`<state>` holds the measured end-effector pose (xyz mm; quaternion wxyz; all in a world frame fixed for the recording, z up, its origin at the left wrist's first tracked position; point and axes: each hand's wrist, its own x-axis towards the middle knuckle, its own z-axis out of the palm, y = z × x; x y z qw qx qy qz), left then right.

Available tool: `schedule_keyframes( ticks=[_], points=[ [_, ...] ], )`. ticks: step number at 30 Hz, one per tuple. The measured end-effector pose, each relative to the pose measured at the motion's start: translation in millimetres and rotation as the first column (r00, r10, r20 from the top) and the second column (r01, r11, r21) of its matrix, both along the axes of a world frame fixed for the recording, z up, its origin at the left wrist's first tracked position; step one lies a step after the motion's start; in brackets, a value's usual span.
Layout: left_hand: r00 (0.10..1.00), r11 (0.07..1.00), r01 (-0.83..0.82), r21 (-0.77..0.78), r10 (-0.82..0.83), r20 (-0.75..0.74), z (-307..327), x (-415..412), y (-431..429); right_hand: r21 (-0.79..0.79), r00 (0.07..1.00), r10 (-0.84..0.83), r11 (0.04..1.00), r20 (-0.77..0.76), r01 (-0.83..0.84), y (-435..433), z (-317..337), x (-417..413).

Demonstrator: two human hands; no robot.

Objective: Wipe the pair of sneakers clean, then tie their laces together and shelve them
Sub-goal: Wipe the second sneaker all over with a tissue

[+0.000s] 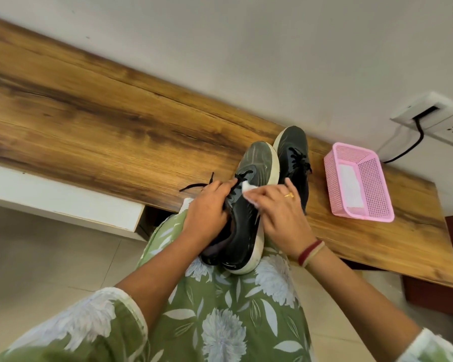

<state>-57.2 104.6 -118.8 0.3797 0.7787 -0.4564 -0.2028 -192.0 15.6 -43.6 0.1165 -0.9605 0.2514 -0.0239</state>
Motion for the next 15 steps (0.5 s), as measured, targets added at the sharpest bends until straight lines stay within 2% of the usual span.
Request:
schedule_keyframes(
  ticks=[2, 5, 6, 9, 10, 13, 15],
  points=[
    [1.000, 1.000, 0.004, 0.006, -0.004, -0.006, 0, -1, 1, 0.039, 0.998, -0.064, 0.997, 0.025, 0.063, 2, 0, -3],
    [1.000, 1.000, -0.005, 0.005, 0.005, -0.016, 0, 0, 2, -0.005, 0.990, 0.139, 0.990, -0.002, -0.139, 20, -1, -6],
    [1.000, 1.000, -0.006, 0.006, 0.006, -0.015, 0, 0, 1, -0.018, 0.990, 0.144, 0.989, -0.006, -0.144, 18, -2, -6],
    [1.000, 1.000, -0.001, 0.006, 0.001, -0.012, 1, -1, 1, 0.075, 0.996, -0.083, 0.994, 0.039, 0.079, 5, 0, 0],
    [1.000, 1.000, -0.002, 0.007, 0.002, -0.022, 2, -2, 1, 0.098, 0.995, -0.080, 0.992, 0.051, 0.075, 9, 0, 0],
    [0.999, 1.000, -0.001, 0.009, 0.002, -0.048, 3, 0, 2, 0.054, 0.990, 0.135, 0.989, 0.038, -0.137, 26, -3, 0],
    [0.999, 1.000, 0.006, 0.010, -0.005, -0.033, 3, 0, 1, 0.076, 0.998, 0.045, 0.996, 0.049, -0.049, 17, -1, 8]
  ],
)
